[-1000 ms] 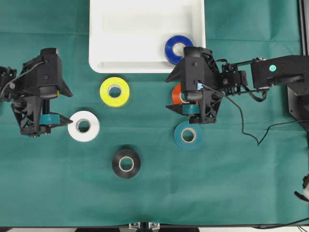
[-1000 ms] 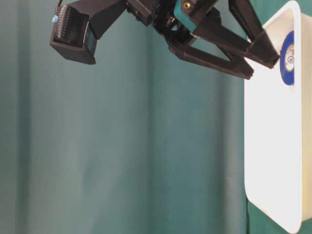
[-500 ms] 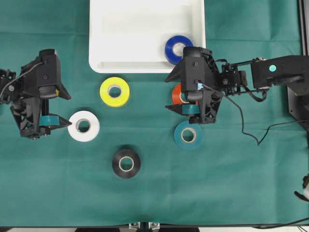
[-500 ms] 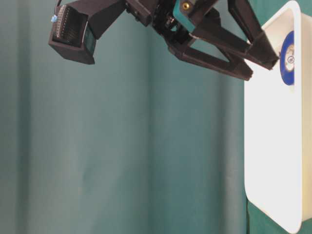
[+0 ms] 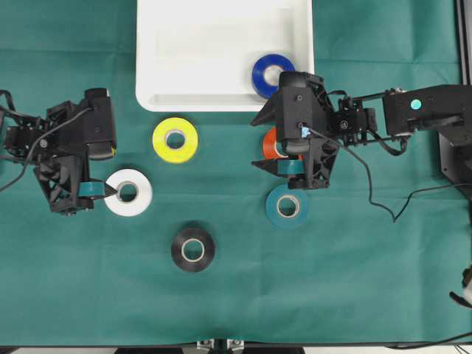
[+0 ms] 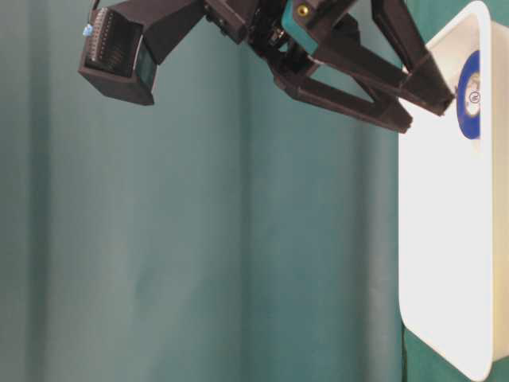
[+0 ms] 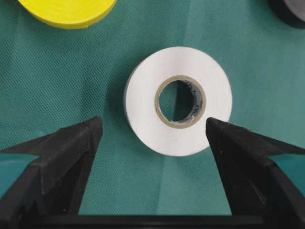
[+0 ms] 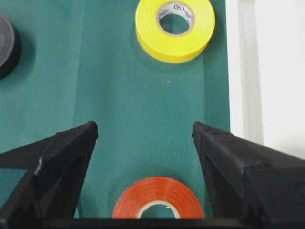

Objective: Put the tape alternately from left to right into the white case.
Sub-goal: 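Move the left gripper over the white tape roll and grasp its rim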

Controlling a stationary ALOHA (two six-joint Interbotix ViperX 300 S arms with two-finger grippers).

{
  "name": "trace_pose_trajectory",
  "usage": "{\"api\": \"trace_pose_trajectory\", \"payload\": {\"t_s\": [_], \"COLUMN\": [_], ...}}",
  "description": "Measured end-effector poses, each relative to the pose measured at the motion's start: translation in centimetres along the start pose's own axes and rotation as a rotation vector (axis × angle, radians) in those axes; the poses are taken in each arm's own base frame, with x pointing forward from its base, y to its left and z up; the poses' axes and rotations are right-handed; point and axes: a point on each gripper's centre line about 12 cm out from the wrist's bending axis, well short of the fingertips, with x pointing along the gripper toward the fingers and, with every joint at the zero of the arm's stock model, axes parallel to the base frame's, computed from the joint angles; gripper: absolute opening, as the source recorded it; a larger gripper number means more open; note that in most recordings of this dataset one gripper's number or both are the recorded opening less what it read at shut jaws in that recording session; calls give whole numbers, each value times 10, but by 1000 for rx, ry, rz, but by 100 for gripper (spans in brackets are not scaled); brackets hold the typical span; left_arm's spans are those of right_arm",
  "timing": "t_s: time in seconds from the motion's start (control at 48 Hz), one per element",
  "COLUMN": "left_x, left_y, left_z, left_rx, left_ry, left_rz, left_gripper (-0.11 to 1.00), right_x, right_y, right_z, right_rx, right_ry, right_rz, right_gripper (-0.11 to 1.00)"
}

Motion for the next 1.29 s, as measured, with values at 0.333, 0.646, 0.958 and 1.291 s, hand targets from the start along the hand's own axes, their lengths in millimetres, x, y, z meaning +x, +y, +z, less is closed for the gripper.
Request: {"api": "trace_pose_trajectory", "payload": {"t_s": [0.333, 0.646, 0.958, 1.291], "left_x": [20, 33, 47, 56], "left_y": [-1, 1, 3, 3], "left_z": [4, -2, -6, -6], "left_rx": [2, 5, 6, 14], "left_ry": [11, 53, 77, 91], "left_rz": [5, 21, 31, 37], "left_gripper": [84, 84, 83, 64], "right_x": [3, 3, 7, 9], "right_y": [0, 0, 0, -1], "right_z": [-3, -3, -5, -6], "right_rx": [0, 1, 1, 1], "right_ry": [12, 12, 17, 20], "right_rz": [-2, -2, -1, -1], "right_gripper": [84, 84, 84, 84]}}
